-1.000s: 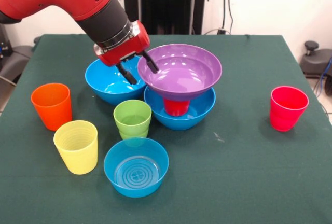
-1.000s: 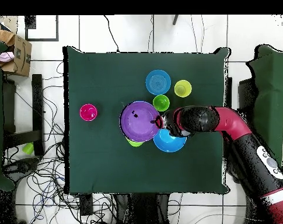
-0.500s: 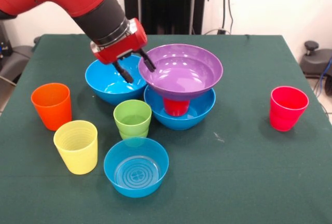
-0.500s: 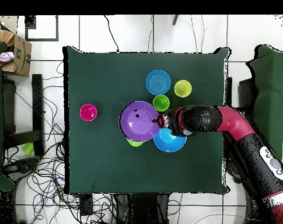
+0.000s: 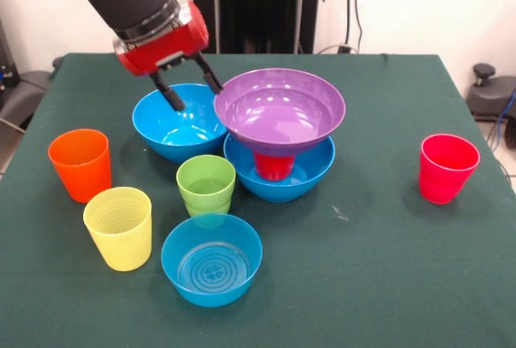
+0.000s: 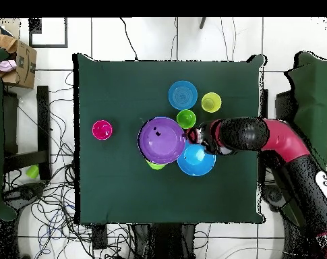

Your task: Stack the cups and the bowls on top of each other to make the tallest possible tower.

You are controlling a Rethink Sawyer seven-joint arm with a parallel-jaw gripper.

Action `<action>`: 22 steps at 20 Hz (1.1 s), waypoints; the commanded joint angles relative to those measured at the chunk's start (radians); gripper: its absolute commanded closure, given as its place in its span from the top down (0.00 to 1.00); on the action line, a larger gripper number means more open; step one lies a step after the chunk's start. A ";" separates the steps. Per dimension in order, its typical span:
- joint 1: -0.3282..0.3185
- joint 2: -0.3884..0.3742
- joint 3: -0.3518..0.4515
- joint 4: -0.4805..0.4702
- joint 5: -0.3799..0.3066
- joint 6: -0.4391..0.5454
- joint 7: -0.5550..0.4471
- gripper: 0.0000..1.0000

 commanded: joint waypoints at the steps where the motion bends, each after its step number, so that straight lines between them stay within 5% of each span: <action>1: 0.054 -0.055 -0.040 0.021 0.036 0.109 -0.078 1.00; 7: 0.091 -0.021 -0.066 -0.075 0.048 0.118 -0.101 1.00; 14: 0.167 0.026 -0.123 -0.300 -0.092 0.037 -0.172 1.00; 22: 0.224 -0.039 -0.178 -0.370 -0.195 0.068 -0.186 1.00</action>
